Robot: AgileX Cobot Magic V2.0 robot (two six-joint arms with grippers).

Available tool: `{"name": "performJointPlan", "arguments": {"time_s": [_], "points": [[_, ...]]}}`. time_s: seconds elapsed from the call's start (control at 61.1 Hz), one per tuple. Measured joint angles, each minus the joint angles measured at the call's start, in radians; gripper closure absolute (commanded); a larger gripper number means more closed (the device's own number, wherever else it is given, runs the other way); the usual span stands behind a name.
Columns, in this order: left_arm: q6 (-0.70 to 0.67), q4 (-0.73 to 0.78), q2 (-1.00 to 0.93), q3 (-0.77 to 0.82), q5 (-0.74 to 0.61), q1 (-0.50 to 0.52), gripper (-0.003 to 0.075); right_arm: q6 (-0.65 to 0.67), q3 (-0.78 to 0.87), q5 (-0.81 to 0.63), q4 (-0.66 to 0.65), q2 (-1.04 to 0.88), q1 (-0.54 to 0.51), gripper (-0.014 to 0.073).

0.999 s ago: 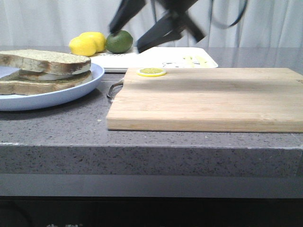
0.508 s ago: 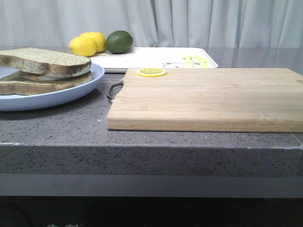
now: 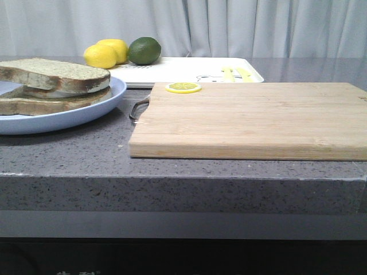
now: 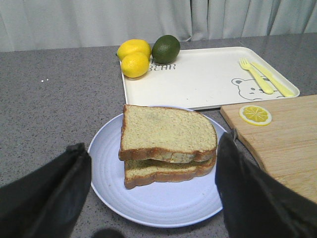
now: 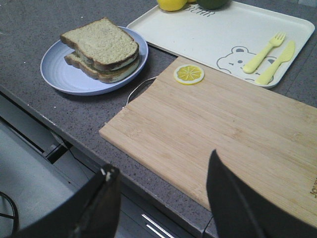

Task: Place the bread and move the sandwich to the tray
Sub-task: 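Move the left gripper to the plate rim and grasp the plate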

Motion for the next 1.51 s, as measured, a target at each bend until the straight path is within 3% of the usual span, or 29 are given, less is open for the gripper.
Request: {"name": "performJointPlan", "arguments": {"time_s": [0.246, 0.458, 0.557, 0.769, 1.179, 1.506], "points": [[-0.039, 0.064, 0.155, -0.118, 0.177, 0.06, 0.0209, 0.0, 0.002, 0.005, 0.0, -0.02, 0.0, 0.018], [-0.045, 0.08, 0.424, -0.308, 0.37, 0.224, 0.0209, 0.0, 0.008, 0.008, 0.0, -0.02, 0.0, 0.018], [-0.037, 0.01, 0.551, -0.385, 0.444, 0.307, 0.0209, 0.0, 0.006, 0.01, 0.0, -0.02, 0.0, 0.018], [0.132, -0.241, 0.811, -0.504, 0.534, 0.43, 0.0209, 0.0, 0.008, 0.01, 0.0, -0.02, 0.0, 0.018], [0.225, -0.426, 1.075, -0.585, 0.525, 0.457, 0.0213, 0.002, 0.008, 0.011, 0.0, -0.02, 0.0, 0.018], [0.23, -0.447, 1.141, -0.589, 0.507, 0.457, 0.0442, 0.002, 0.008, 0.011, 0.0, -0.02, 0.0, 0.018]]}}
